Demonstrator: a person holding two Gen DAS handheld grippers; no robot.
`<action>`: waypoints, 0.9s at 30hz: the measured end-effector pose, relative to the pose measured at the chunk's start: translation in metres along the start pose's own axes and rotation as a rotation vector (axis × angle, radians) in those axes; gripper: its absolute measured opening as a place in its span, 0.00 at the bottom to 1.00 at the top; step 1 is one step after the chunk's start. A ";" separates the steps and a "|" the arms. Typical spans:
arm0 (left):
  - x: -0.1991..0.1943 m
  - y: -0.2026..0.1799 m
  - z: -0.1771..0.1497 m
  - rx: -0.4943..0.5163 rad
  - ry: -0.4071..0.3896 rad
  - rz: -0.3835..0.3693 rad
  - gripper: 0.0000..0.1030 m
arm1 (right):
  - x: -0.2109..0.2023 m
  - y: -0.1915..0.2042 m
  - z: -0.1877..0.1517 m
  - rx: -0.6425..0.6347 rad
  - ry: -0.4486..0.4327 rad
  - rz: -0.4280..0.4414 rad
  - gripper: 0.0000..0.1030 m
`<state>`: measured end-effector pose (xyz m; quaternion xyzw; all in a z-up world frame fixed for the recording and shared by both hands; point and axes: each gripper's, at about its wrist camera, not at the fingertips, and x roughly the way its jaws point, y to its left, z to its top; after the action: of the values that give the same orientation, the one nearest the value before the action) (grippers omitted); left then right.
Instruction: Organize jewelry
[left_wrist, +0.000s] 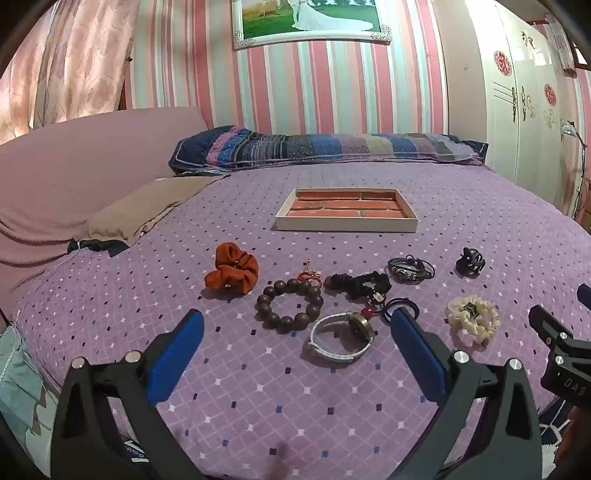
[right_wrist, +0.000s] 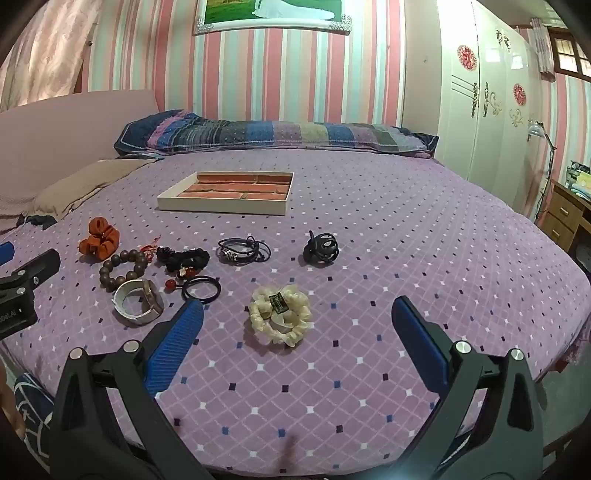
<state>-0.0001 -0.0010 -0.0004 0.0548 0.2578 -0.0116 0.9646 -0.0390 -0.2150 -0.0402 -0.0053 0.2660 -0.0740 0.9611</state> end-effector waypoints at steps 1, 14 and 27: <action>0.000 0.000 0.000 0.002 -0.001 0.001 0.96 | 0.001 0.000 0.000 0.001 0.003 0.001 0.96; 0.001 -0.003 -0.001 -0.002 -0.009 -0.002 0.96 | 0.003 0.000 0.000 -0.006 -0.001 -0.007 0.96; 0.006 0.000 -0.001 -0.009 -0.006 -0.007 0.96 | 0.003 0.000 0.001 -0.009 -0.014 -0.015 0.96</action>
<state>0.0049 -0.0008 -0.0039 0.0494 0.2551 -0.0138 0.9656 -0.0360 -0.2156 -0.0405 -0.0124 0.2596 -0.0798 0.9623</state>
